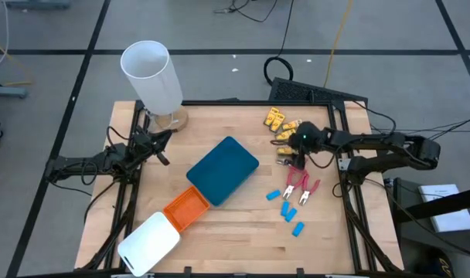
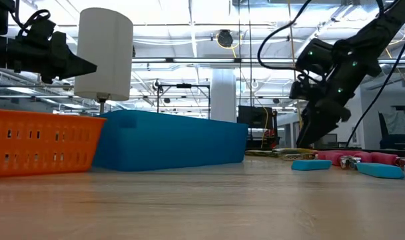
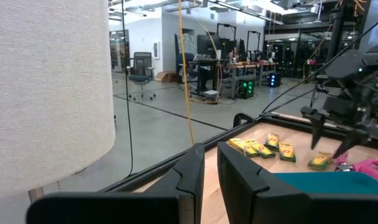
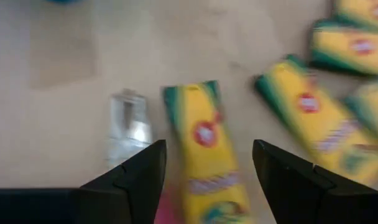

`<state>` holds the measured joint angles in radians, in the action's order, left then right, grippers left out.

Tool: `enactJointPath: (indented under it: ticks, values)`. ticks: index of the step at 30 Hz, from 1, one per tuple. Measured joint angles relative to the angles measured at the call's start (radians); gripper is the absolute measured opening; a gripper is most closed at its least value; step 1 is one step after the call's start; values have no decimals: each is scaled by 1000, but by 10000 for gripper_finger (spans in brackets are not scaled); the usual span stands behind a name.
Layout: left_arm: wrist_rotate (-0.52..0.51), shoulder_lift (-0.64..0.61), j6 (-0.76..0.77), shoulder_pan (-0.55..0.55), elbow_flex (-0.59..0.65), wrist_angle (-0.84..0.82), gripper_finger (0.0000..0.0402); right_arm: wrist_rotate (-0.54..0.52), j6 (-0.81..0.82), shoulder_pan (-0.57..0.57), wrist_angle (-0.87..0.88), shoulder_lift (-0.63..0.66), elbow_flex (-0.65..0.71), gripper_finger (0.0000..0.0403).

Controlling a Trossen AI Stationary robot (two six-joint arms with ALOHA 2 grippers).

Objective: Pick & Place School Supplies
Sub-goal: Put the yellow crayon box into the white bin

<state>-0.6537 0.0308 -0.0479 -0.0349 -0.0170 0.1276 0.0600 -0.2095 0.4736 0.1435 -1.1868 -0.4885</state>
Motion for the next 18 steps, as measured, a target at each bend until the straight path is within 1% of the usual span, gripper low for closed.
enactJointPath:
  ticks: [2,5,8,11,18]
  values:
    - [0,0,0,0,0,0,49,-60,-19,-11,-1,-7,0,235]
    - [0,0,0,0,0,0,49,-85,-17,-11,-1,-25,0,233]
    - [0,0,0,0,0,0,49,-81,-13,-11,3,-48,0,229]
    - [0,0,0,0,0,0,49,-40,-12,-11,4,-72,-1,228]
    - [0,0,0,0,0,0,49,-34,-10,-11,-6,-126,-6,220]
